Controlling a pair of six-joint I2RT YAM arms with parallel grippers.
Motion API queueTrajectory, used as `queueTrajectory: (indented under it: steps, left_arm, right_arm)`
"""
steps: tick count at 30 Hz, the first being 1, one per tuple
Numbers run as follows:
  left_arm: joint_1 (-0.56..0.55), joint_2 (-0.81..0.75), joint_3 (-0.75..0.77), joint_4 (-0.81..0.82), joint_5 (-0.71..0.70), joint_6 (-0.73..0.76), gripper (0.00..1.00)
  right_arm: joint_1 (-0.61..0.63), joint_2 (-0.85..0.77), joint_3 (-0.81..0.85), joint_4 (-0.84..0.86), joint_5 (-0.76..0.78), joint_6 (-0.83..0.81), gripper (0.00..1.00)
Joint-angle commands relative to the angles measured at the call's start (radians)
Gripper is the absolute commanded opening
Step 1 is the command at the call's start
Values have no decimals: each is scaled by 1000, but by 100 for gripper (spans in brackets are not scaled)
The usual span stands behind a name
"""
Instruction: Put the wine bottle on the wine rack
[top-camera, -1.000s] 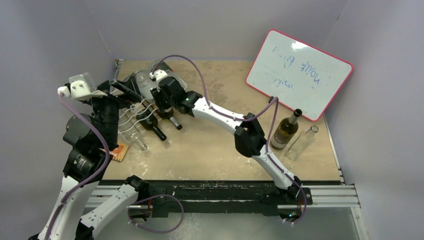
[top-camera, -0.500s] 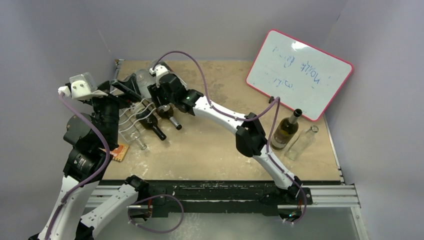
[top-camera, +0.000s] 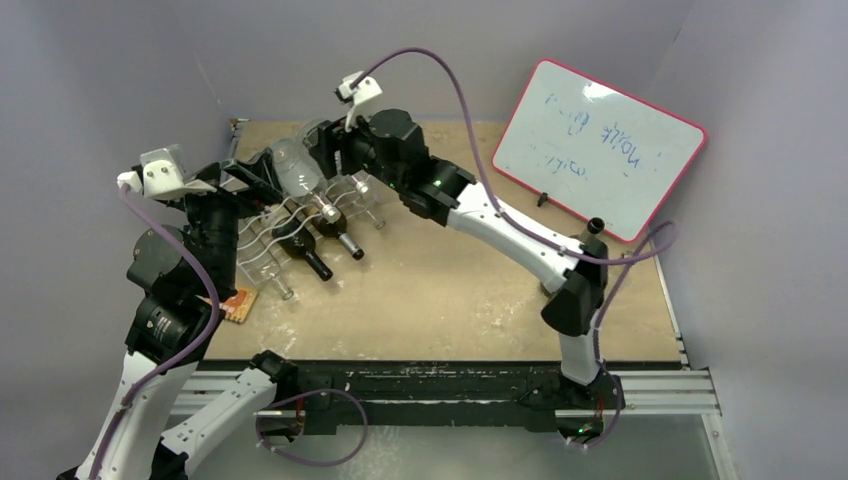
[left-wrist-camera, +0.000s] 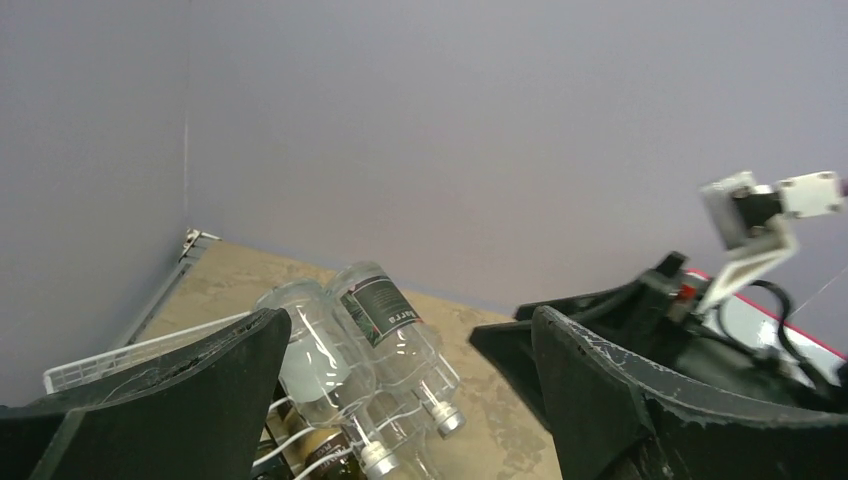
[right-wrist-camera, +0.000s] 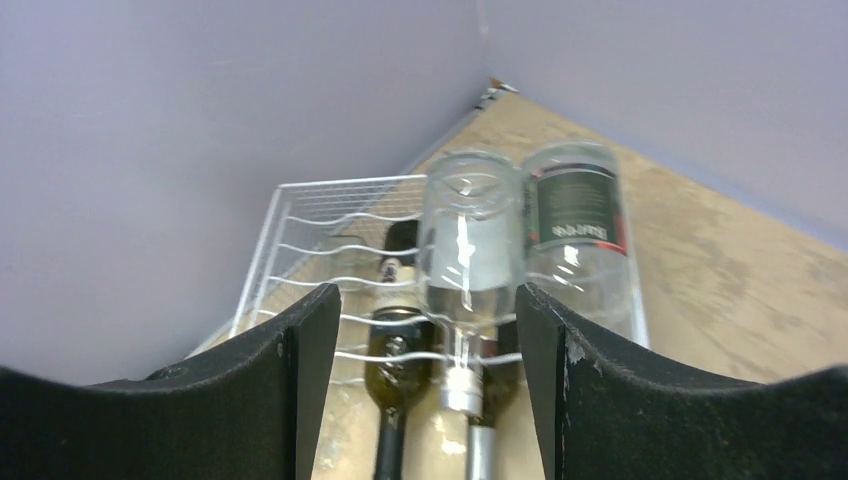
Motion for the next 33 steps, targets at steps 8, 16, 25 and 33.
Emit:
queueTrajectory:
  steps: [8,16,25,33]
  left_arm:
    - [4,-2,-27,6,23,-20,91]
    - [4,-14,-149,52,133,-86,91]
    - [4,50,-221,148,249,-131,91]
    - [4,91,-228,169,281,-144,91]
  right_arm:
    - [-40,-401,-369,-130,507,-68,68]
    - [-222,-709,-587,-277,683,38,70]
    - [-367,-812,-629,-508,872,194,72]
    - [-433,-903,-757,-677,894,401,73]
